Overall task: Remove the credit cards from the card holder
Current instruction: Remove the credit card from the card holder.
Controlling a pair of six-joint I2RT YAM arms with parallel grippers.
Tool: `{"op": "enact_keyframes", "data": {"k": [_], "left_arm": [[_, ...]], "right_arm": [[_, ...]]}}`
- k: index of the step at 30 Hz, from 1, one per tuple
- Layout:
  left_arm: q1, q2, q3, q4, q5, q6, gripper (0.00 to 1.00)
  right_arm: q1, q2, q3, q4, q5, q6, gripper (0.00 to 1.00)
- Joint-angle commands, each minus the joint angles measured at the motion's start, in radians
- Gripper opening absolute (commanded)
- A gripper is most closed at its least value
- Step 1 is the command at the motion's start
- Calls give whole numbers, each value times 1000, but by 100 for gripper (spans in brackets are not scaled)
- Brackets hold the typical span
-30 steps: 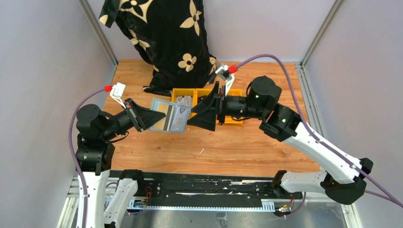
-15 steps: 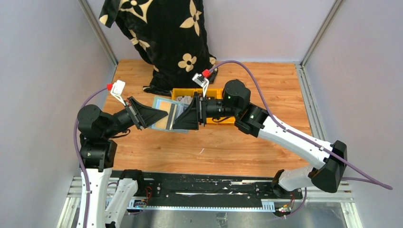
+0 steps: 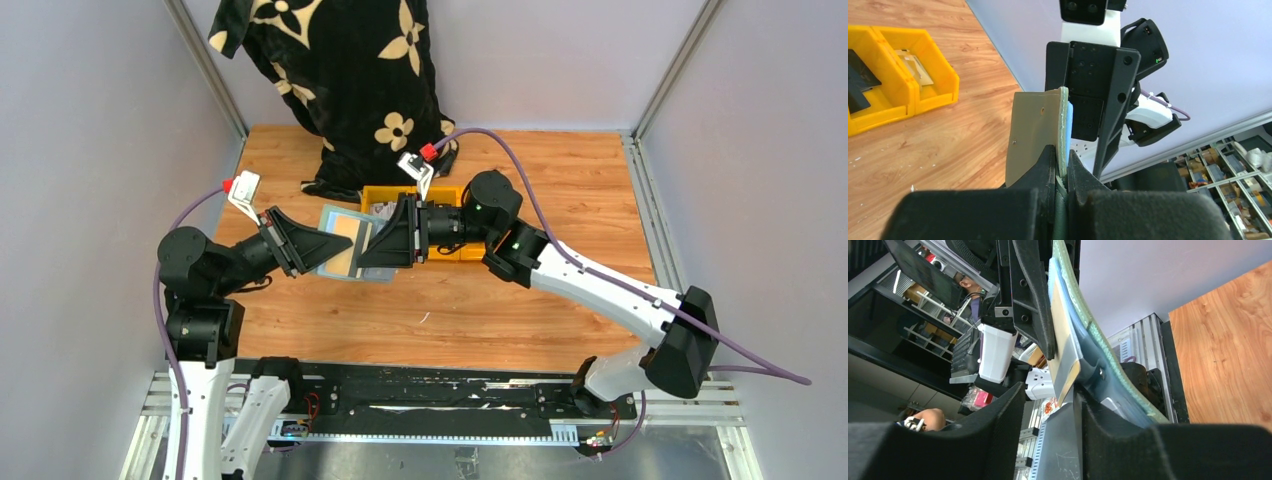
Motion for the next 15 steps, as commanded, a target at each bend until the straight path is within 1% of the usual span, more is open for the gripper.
{"op": "enact_keyframes", "data": {"k": [1,3,4,5,6,11,15], "left_arm": [[1,-16,7,-13,29,-10,0],[1,-20,3,-30,25,-10,6],[1,-22,0,-34,23,-14,13],[1,-24,-5,-35,23,-23,17],[1,-24,-6,-34,24,-31,19],[1,-33,-5,-11,44,-75,20],[1,-39,-10,12,63,-106,14]], "right_arm": [[6,16,-24,202,-23,108,41],[14,22,-21,236,-18,124,34],[17,23,-19,240,-13,129,32],[21,25,-17,241,-9,132,29],[23,28,-17,241,-5,135,24],[25,24,-47,272,12,151,11],[25,17,-68,301,16,162,3]]}}
